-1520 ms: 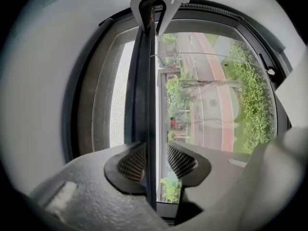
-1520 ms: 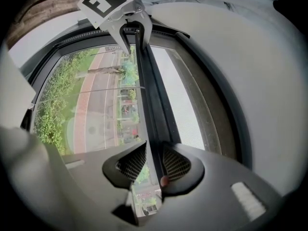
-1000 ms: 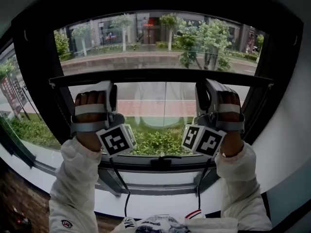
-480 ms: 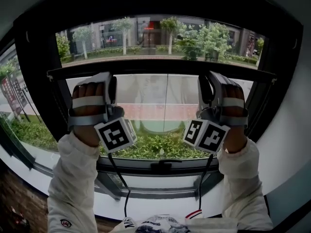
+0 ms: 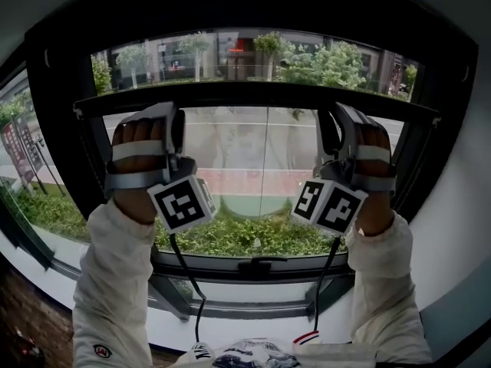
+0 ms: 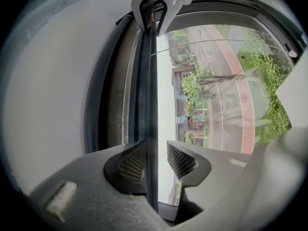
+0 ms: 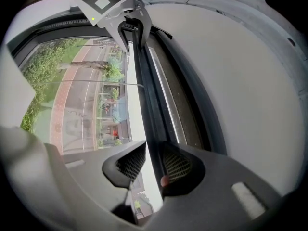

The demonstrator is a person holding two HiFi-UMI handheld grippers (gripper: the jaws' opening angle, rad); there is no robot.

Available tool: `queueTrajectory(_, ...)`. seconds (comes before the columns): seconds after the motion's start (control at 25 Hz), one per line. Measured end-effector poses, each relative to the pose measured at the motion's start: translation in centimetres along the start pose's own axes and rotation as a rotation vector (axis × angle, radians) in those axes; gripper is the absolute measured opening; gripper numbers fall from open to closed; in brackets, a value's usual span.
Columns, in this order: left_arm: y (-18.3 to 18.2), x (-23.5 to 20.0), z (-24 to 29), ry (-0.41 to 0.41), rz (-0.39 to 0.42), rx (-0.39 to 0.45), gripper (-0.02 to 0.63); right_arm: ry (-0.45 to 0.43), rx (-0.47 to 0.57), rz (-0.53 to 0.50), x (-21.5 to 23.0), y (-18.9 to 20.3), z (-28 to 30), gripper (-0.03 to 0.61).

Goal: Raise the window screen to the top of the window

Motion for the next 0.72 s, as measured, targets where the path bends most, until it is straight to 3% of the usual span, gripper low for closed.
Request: queueTrajectory(0.72,0.0,1.0,-0.4,-0.052,0.018,0.013,0.141,0.067,0.000,0.016,-1.2,0.1,-0.7,0.117)
Point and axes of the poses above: the fingertips, and each gripper's own axes: z forward along the fingers, x to its right, y out of its underside, the point moved 2 cm from there along -z, backward along the fingers, and after that the axes turned 6 degrees about x, right-handed, at the moved point
